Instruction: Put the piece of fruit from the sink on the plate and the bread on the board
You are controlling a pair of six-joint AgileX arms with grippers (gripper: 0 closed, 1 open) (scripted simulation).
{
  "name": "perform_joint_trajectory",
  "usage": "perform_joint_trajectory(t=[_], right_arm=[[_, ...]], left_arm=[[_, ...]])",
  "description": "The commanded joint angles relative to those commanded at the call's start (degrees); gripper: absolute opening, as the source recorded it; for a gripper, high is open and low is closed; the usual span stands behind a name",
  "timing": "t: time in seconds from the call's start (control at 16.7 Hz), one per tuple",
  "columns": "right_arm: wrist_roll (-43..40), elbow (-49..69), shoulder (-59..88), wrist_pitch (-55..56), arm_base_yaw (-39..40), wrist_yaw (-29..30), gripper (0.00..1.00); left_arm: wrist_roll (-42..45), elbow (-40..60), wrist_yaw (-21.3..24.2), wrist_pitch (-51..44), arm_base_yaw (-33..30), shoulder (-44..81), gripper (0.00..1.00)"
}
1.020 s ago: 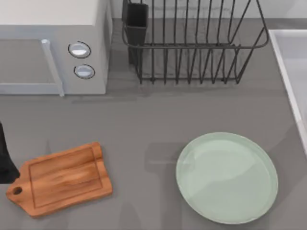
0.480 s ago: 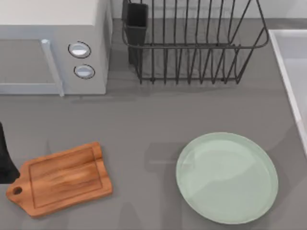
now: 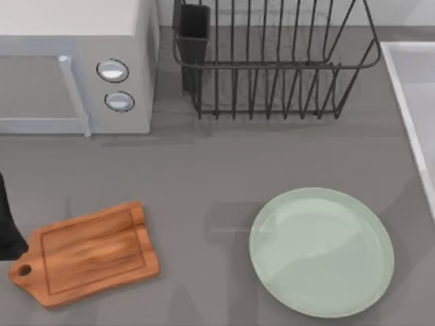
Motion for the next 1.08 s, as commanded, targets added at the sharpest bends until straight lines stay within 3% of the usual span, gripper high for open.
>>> perform_joint_trajectory(t=[0.42,0.84,1.08], right_arm=[[-0.15,6.03,-8.91,-15.61,-0.05,-0.10,0.00],[0.56,7.05,-10.61,-16.98,0.57,-0.11,0.00],[7.13,7.83,-14.19,-18.44,6.85,-0.07,0.00]], left_arm=[[0.00,0.00,0.00,0.00,0.00,0.00,1.00],[0.00,0.00,0.00,0.00,0.00,0.00,1.00],[0.00,0.00,0.00,0.00,0.00,0.00,1.00]])
